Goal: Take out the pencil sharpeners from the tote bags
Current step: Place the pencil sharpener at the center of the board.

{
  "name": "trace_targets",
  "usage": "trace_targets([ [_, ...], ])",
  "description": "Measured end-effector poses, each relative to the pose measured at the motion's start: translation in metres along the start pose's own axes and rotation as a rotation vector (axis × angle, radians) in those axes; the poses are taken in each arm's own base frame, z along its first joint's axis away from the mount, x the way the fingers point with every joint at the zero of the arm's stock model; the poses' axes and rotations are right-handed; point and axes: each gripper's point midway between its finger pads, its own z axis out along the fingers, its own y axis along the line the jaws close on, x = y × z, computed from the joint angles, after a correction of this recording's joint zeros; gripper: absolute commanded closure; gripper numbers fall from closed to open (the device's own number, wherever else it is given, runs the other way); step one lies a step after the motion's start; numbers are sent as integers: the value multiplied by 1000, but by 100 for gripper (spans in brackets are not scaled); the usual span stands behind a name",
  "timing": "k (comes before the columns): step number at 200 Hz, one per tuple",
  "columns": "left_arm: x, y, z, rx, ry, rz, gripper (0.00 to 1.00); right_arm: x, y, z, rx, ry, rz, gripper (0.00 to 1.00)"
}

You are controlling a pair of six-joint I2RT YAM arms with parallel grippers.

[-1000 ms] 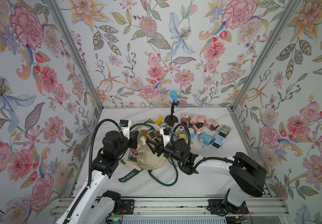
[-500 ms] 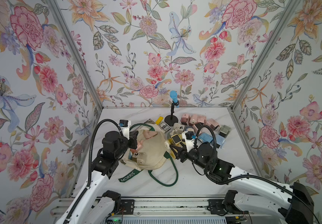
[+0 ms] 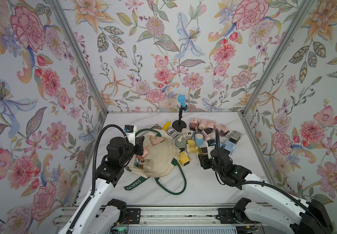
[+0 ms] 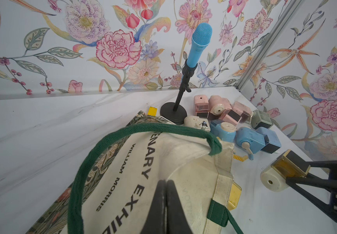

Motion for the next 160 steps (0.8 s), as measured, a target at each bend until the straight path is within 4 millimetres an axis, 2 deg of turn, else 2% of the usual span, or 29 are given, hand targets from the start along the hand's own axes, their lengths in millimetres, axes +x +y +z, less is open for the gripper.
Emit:
trace_targets([
  [39,0,0,0,-1,-1,0,100,21,-2,20,38,107,-27,46],
  [125,0,0,0,-2,-2,0,100,39,8,55,52,236,-60,41],
  [160,0,0,0,-2,-2,0,100,31,16,67,45,233,-61,34],
])
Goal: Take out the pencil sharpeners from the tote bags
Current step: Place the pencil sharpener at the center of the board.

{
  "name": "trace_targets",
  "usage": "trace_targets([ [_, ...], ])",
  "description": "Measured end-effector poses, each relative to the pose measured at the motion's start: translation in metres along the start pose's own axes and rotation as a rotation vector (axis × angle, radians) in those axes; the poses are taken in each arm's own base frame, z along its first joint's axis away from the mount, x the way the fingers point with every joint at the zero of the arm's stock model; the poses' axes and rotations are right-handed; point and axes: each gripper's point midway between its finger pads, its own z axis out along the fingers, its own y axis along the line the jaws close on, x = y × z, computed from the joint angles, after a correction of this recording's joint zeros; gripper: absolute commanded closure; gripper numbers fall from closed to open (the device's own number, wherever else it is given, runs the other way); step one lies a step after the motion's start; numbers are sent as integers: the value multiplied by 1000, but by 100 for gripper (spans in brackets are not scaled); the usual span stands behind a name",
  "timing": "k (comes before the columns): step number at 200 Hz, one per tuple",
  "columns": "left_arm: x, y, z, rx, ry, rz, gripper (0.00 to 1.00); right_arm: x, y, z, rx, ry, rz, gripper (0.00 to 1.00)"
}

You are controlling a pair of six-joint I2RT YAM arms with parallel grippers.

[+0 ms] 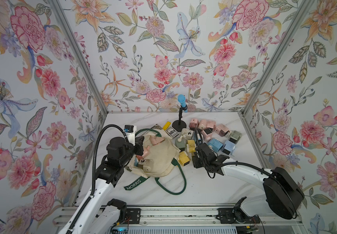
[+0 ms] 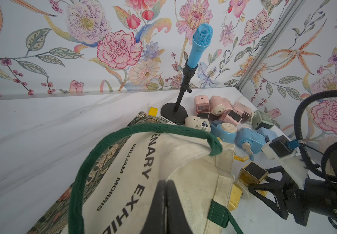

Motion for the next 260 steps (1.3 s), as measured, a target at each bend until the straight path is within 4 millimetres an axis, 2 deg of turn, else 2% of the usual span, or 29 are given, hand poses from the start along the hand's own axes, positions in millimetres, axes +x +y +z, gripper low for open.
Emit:
trace_targets([
  [53,0,0,0,0,0,0,100,-5,7,9,-15,0,-10,18],
  [117,0,0,0,0,0,0,100,-9,13,6,-41,-14,-18,16],
  [142,0,0,0,0,0,0,100,-23,19,-13,-76,-73,-10,15],
  [176,0,0,0,0,0,0,100,-48,32,-53,-158,-212,-10,16],
  [203,0,0,0,0,0,0,100,-56,62,-78,-266,-307,-58,18],
  [236,-1,0,-1,1,-2,0,100,-52,126,-106,-444,-388,-172,21],
  [260,-1,0,-1,1,-3,0,100,-41,167,-107,-525,-400,-247,21],
])
